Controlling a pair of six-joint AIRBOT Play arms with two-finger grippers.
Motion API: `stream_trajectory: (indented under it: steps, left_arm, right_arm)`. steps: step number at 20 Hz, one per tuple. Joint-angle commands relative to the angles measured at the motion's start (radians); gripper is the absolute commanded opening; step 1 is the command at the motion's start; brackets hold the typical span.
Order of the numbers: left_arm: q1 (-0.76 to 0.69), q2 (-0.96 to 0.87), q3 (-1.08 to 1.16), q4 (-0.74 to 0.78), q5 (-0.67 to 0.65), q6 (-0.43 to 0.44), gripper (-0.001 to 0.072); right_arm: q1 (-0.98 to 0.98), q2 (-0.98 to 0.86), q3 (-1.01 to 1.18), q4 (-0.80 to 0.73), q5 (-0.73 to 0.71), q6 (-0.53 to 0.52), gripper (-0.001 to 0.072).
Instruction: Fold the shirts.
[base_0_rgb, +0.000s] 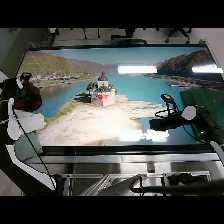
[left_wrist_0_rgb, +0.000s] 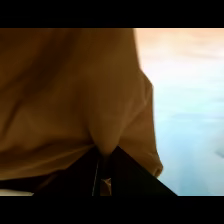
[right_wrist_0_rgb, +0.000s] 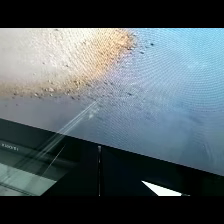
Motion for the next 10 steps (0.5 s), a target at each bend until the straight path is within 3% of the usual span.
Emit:
stream_trajectory:
  steps: [1,5,10]
  left_arm:
    - [-0.092,0.038,0.187,-0.095,-0.161,-0.017,0.0010]
    - [-0.264,0.275,0.238,-0.385,-0.195,-0.015,0.0010]
    - [-0.510,0.493,0.083,-0.435,-0.209,-0.039,0.0010]
  right_arm:
    - [0.001,0.000,0.000,0.000,0.000,0.000,0.0017]
    - [0.001,0.000,0.000,0.000,-0.004,0.000,0.0016]
    - [0.001,0.000,0.000,0.000,-0.007,0.000,0.0017]
